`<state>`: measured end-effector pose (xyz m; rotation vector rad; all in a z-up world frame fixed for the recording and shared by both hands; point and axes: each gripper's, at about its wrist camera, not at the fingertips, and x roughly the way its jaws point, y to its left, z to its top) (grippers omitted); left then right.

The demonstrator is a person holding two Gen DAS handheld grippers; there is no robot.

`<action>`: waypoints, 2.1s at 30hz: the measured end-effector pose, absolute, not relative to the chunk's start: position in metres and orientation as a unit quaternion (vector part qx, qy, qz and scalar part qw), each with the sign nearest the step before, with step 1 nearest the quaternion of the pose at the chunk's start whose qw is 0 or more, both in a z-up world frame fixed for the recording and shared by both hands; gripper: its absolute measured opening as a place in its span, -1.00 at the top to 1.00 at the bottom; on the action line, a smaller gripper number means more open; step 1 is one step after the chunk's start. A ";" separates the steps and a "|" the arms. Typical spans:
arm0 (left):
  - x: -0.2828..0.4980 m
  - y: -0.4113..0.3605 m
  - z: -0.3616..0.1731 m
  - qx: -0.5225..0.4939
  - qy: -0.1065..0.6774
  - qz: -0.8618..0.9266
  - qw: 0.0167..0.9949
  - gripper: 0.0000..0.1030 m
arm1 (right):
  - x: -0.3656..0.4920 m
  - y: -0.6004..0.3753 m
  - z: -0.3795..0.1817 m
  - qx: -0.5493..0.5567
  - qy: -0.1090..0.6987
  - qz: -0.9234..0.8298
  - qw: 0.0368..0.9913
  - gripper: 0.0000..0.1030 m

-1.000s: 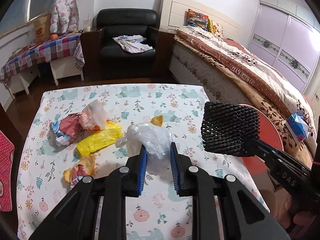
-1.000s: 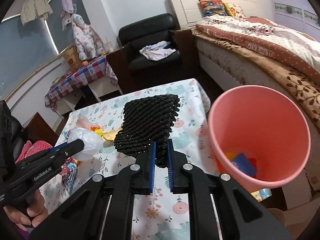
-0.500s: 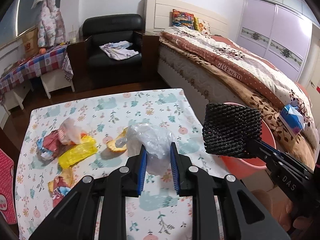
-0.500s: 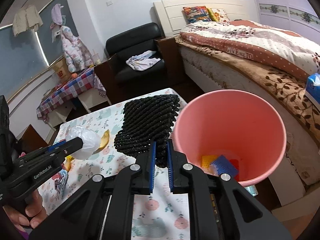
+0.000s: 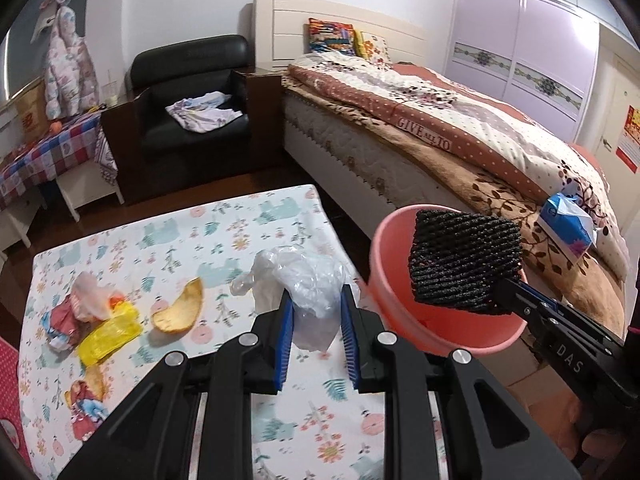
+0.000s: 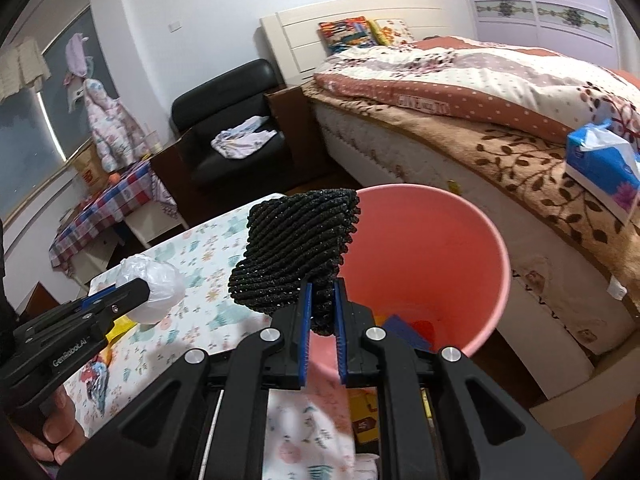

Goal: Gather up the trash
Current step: 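Carry the black net and white bag over the pink bucket, then open both grippers to drop the net and bag into the pink bucket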

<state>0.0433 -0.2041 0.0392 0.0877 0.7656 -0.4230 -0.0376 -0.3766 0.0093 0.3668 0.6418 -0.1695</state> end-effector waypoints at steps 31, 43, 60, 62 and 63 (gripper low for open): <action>0.052 -0.321 0.009 0.091 0.384 -0.298 0.869 0.58 | -0.040 -0.442 -0.016 0.176 0.344 -0.177 0.905 0.78; 0.065 -0.336 -0.010 0.099 0.408 -0.309 0.853 0.58 | -0.034 -0.449 -0.026 0.170 0.362 -0.191 0.896 0.78; 0.082 -0.343 -0.030 0.094 0.433 -0.308 0.842 0.56 | -0.019 -0.450 -0.039 0.153 0.382 -0.198 0.889 0.78; 0.082 -0.343 -0.030 0.093 0.433 -0.307 0.842 0.54 | -0.017 -0.450 -0.040 0.153 0.383 -0.198 0.889 0.78; 0.082 -0.343 -0.031 0.092 0.433 -0.308 0.842 0.53 | -0.017 -0.450 -0.040 0.153 0.383 -0.198 0.889 0.78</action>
